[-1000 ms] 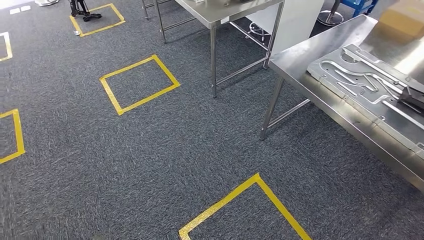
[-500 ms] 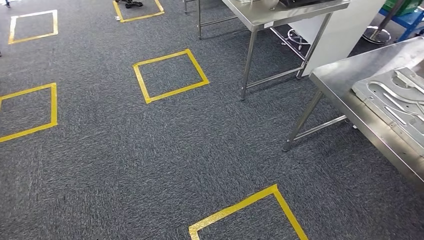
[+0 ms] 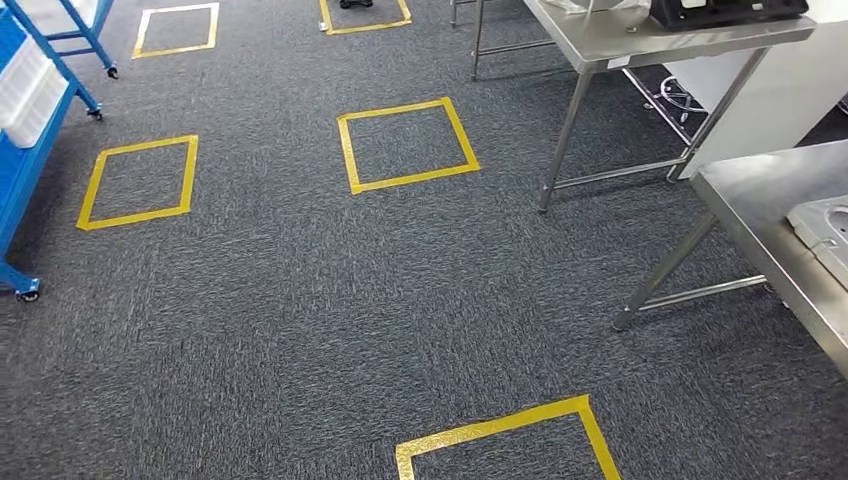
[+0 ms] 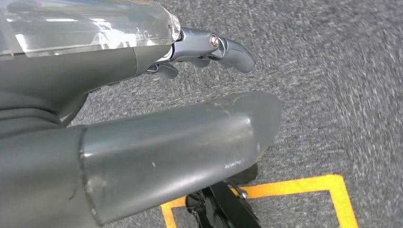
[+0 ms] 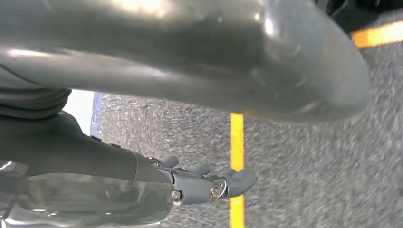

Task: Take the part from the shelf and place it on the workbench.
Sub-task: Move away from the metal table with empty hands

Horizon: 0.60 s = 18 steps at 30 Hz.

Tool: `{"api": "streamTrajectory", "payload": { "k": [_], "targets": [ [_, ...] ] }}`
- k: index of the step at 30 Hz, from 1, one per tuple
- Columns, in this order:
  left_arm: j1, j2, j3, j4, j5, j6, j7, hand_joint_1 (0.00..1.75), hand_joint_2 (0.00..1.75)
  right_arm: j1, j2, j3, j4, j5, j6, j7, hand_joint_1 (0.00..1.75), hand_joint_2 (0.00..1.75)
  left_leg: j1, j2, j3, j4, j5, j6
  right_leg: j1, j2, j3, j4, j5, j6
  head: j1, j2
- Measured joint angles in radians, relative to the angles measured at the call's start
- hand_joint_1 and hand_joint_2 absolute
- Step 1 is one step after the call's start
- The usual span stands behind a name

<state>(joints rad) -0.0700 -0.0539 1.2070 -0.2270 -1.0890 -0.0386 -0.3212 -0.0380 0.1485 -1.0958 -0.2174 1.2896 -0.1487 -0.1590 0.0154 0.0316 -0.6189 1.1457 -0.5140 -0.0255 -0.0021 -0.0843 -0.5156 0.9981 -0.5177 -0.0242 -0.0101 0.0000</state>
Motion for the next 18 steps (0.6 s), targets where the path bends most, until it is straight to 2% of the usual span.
{"api": "streamTrajectory", "payload": {
  "k": [1, 2, 3, 5, 6, 8, 9, 10, 11, 12, 13, 14, 15, 16, 17, 18],
  "targets": [
    [-0.002, 0.000, 0.000, 0.000, 0.000, 0.000, -0.002, 0.00, 0.00, 0.000, 0.000, -0.002, 0.000, 0.000, 0.001, 0.001, 0.00, 0.00, -0.003, 0.021, 0.032, -0.060, 0.019, 0.003, 0.003, -0.013, 0.001, 0.006, -0.006, 0.005, -0.001, 0.000],
    [-0.005, -0.001, 0.000, 0.000, 0.000, 0.000, -0.003, 0.00, 0.00, 0.000, 0.000, -0.004, 0.000, 0.000, 0.002, 0.004, 0.00, 0.00, -0.006, 0.039, 0.051, -0.096, 0.027, 0.009, 0.006, -0.024, 0.002, 0.009, -0.010, 0.010, 0.001, 0.000],
    [-0.006, -0.001, 0.000, 0.000, 0.000, -0.001, -0.004, 0.00, 0.00, 0.000, 0.000, -0.006, 0.000, 0.001, 0.002, 0.005, 0.00, 0.00, -0.010, 0.046, 0.058, -0.114, 0.027, 0.014, 0.009, -0.036, 0.003, 0.012, -0.014, 0.015, 0.002, 0.000],
    [-0.002, -0.002, 0.000, 0.000, -0.001, 0.000, -0.002, 0.00, 0.00, -0.003, 0.000, -0.007, 0.000, 0.005, 0.001, 0.008, 0.00, 0.00, -0.011, 0.025, 0.055, -0.120, 0.030, 0.028, 0.008, -0.050, 0.007, 0.013, -0.019, 0.025, 0.006, 0.000],
    [0.002, -0.003, 0.000, 0.000, -0.001, 0.000, 0.001, 0.00, 0.00, -0.004, 0.000, -0.007, 0.000, 0.008, 0.000, 0.008, 0.00, 0.00, -0.010, 0.014, 0.055, -0.123, 0.033, 0.033, 0.006, -0.035, 0.006, 0.021, -0.027, 0.031, 0.007, 0.000],
    [0.005, -0.004, 0.000, 0.000, -0.001, 0.000, 0.005, 0.00, 0.00, -0.004, 0.000, -0.007, 0.000, 0.018, -0.001, 0.014, 0.00, 0.00, -0.007, -0.006, 0.056, -0.128, 0.039, 0.046, 0.000, 0.025, -0.021, 0.086, -0.074, 0.041, 0.010, 0.000],
    [0.004, -0.004, 0.000, 0.000, -0.002, 0.000, 0.006, 0.00, 0.00, -0.001, 0.000, -0.007, 0.000, 0.023, 0.000, 0.019, 0.00, 0.00, -0.008, -0.018, 0.054, -0.128, 0.040, 0.050, -0.002, 0.055, -0.049, 0.146, -0.107, 0.042, 0.011, 0.000],
    [0.002, -0.005, 0.001, 0.000, -0.002, 0.001, 0.006, 0.00, 0.00, 0.002, 0.000, -0.007, 0.001, 0.028, 0.002, 0.026, 0.00, 0.00, -0.009, -0.031, 0.052, -0.128, 0.041, 0.053, -0.003, 0.070, -0.083, 0.213, -0.138, 0.042, 0.012, 0.000],
    [0.002, -0.006, 0.001, 0.000, -0.002, 0.001, 0.006, 0.00, 0.00, 0.004, 0.000, -0.006, 0.001, 0.032, 0.003, 0.031, 0.00, 0.00, -0.009, -0.046, 0.051, -0.128, 0.042, 0.054, -0.003, 0.076, -0.111, 0.268, -0.154, 0.042, 0.012, 0.000],
    [0.003, -0.006, 0.001, 0.000, -0.002, 0.002, 0.006, 0.00, 0.00, 0.006, 0.000, -0.006, 0.001, 0.034, 0.004, 0.036, 0.00, 0.00, -0.010, -0.061, 0.051, -0.127, 0.043, 0.055, -0.004, 0.080, -0.127, 0.293, -0.152, 0.041, 0.012, 0.000],
    [0.005, -0.007, 0.001, 0.000, -0.002, 0.002, 0.006, 0.00, 0.00, 0.007, 0.000, -0.006, 0.001, 0.036, 0.004, 0.039, 0.00, 0.00, -0.010, -0.076, 0.052, -0.127, 0.043, 0.055, -0.004, 0.083, -0.125, 0.280, -0.129, 0.039, 0.012, 0.000],
    [0.007, -0.007, 0.001, 0.000, -0.002, 0.003, 0.006, 0.00, 0.00, 0.007, 0.000, -0.006, 0.001, 0.037, 0.004, 0.041, 0.00, 0.00, -0.010, -0.091, 0.054, -0.127, 0.043, 0.054, -0.005, 0.090, -0.104, 0.230, -0.089, 0.037, 0.012, 0.000],
    [0.009, -0.008, 0.001, 0.000, -0.003, 0.003, 0.007, 0.00, 0.00, 0.008, 0.000, -0.006, 0.001, 0.038, 0.004, 0.042, 0.00, 0.00, -0.009, -0.105, 0.056, -0.126, 0.043, 0.053, -0.007, 0.111, -0.075, 0.160, -0.049, 0.034, 0.012, 0.000],
    [0.009, -0.009, 0.002, 0.000, -0.003, 0.003, 0.007, 0.00, 0.00, 0.009, 0.000, -0.006, 0.001, 0.039, 0.004, 0.042, 0.00, 0.00, -0.010, -0.118, 0.055, -0.125, 0.043, 0.049, -0.008, 0.138, -0.049, 0.096, -0.021, 0.032, 0.012, 0.000],
    [0.008, -0.010, 0.002, 0.000, -0.003, 0.003, 0.007, 0.00, 0.00, 0.009, 0.000, -0.006, 0.001, 0.040, 0.004, 0.043, 0.00, 0.00, -0.010, -0.130, 0.053, -0.124, 0.044, 0.043, -0.009, 0.160, -0.031, 0.051, -0.004, 0.030, 0.012, 0.000],
    [0.008, -0.011, 0.002, 0.000, -0.003, 0.003, 0.007, 0.00, 0.00, 0.009, 0.000, -0.006, 0.001, 0.041, 0.004, 0.043, 0.00, 0.00, -0.008, -0.142, 0.049, -0.124, 0.046, 0.036, -0.009, 0.175, -0.023, 0.030, 0.000, 0.029, 0.012, 0.000]
  ]
}}
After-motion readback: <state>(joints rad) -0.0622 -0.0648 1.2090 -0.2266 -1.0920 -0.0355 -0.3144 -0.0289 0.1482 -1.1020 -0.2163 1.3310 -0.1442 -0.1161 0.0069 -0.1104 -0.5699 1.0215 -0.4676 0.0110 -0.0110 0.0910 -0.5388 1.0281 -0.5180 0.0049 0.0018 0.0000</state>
